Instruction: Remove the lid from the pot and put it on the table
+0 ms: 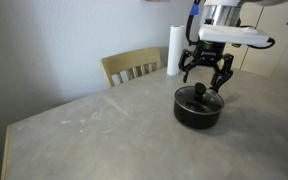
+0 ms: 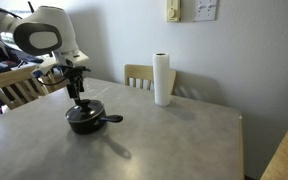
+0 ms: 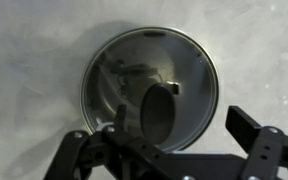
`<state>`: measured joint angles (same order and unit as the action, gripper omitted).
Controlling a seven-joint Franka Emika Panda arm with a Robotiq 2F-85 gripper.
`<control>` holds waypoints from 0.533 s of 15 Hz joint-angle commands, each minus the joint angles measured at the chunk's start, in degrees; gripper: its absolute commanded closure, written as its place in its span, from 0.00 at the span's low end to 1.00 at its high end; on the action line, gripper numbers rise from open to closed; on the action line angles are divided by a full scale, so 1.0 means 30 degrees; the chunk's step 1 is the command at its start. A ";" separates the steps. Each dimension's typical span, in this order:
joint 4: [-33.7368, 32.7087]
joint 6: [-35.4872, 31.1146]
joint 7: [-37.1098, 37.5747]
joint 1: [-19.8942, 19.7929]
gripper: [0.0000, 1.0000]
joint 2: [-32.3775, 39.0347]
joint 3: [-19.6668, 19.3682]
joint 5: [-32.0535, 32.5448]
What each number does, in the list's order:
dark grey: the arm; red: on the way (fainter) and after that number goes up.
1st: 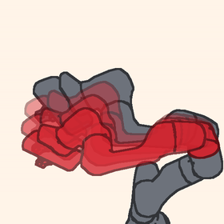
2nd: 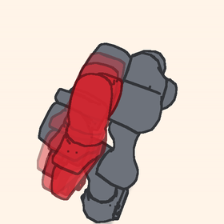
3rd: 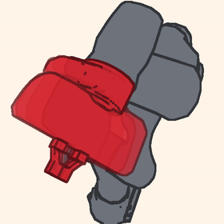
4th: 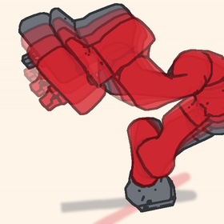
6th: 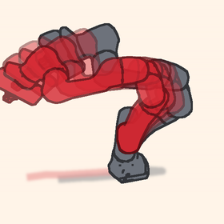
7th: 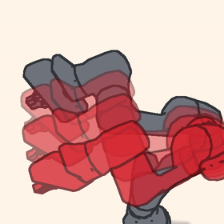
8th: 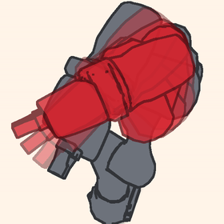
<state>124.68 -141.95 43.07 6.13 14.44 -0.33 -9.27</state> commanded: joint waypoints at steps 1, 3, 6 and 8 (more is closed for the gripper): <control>-0.1045 -0.0299 0.1244 0.0255 0.00 0.1313 -0.0407 0.0981; -0.1205 -0.0321 0.1665 0.0257 0.00 0.1692 -0.0731 0.1624; -0.1243 0.0027 0.1848 0.0150 0.00 0.1837 -0.0968 0.1846; -0.1162 0.0693 0.1780 0.0076 0.00 0.1604 -0.0843 0.1322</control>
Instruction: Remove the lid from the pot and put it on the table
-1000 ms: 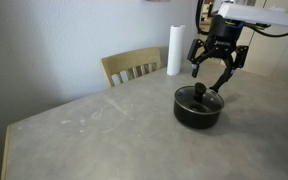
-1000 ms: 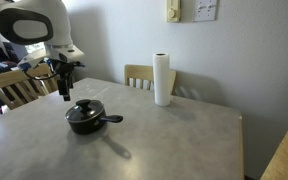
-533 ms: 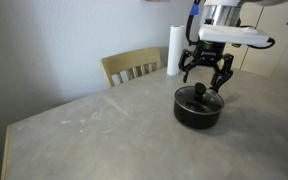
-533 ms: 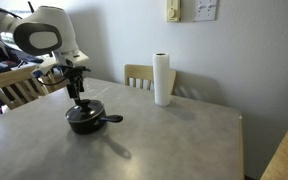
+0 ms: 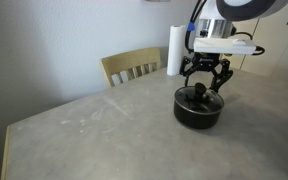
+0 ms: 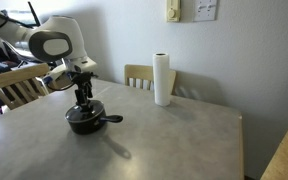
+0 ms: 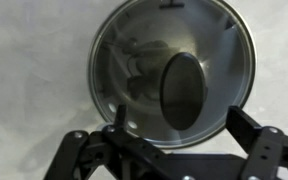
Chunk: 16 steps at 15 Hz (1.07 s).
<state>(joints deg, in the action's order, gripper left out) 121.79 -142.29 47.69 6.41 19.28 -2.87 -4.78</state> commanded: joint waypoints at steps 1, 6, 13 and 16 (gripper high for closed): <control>-0.0131 0.1168 0.0128 -0.0052 0.00 -0.0186 0.0158 -0.0471; -0.0022 0.1595 0.0398 0.0161 0.00 -0.0320 0.0299 -0.0307; -0.0136 0.1464 0.0273 0.0097 0.40 -0.0167 0.0312 -0.0441; -0.0163 0.1715 0.0295 0.0129 0.63 -0.0286 0.0406 -0.0573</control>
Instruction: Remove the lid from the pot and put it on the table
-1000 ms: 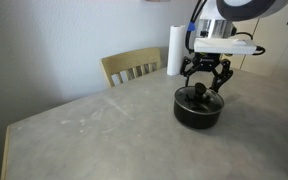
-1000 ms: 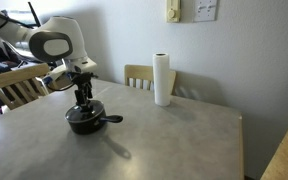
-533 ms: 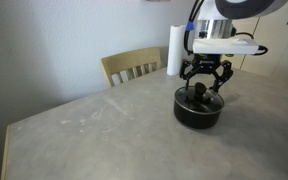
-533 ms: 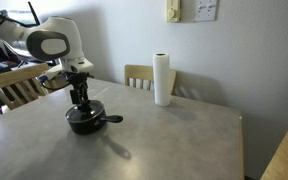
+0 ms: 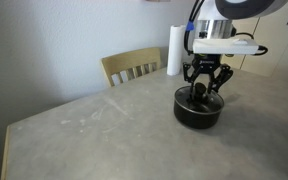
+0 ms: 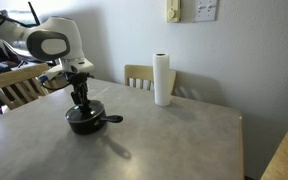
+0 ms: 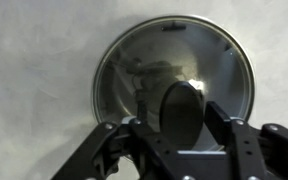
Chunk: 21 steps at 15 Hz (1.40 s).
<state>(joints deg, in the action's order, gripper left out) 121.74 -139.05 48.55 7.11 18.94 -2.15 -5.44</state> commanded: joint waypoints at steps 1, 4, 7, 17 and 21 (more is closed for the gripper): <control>-0.0135 0.0693 -0.0002 -0.0083 0.68 -0.0211 0.0181 -0.0322; -0.0083 0.0916 0.0043 0.0013 0.85 -0.0442 0.0203 -0.0126; 0.0031 0.1374 0.0409 0.0263 0.85 -0.0749 -0.0031 0.0682; 0.0258 0.3000 0.1753 0.0402 0.85 -0.2309 0.0105 0.2813; 0.1490 0.3333 0.3660 0.0910 0.85 -0.3920 0.0408 0.3830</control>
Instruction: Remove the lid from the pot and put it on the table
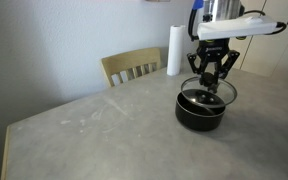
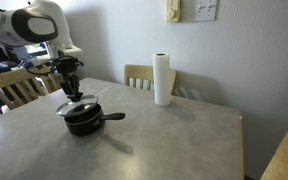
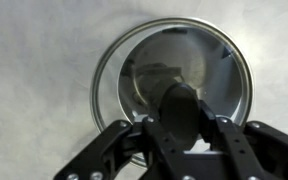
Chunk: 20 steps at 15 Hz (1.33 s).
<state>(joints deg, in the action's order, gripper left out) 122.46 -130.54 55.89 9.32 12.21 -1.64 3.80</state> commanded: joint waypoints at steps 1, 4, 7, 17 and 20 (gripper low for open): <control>0.1658 0.0593 0.1522 0.0150 0.85 -0.2191 0.0330 0.0798; 0.3152 0.0577 0.2201 -0.0185 0.85 -0.3608 0.0502 0.0947; 0.4802 0.0413 0.1710 -0.0933 0.85 -0.4976 0.0349 0.0995; 0.4829 -0.0770 -0.6946 -0.5119 0.85 -0.4558 -0.1992 0.1498; 0.3674 -0.0794 -0.8844 -0.5898 0.85 -0.3642 -0.2650 0.1129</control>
<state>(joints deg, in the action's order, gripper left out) 137.54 -132.47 34.48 -6.22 -2.13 -8.59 7.54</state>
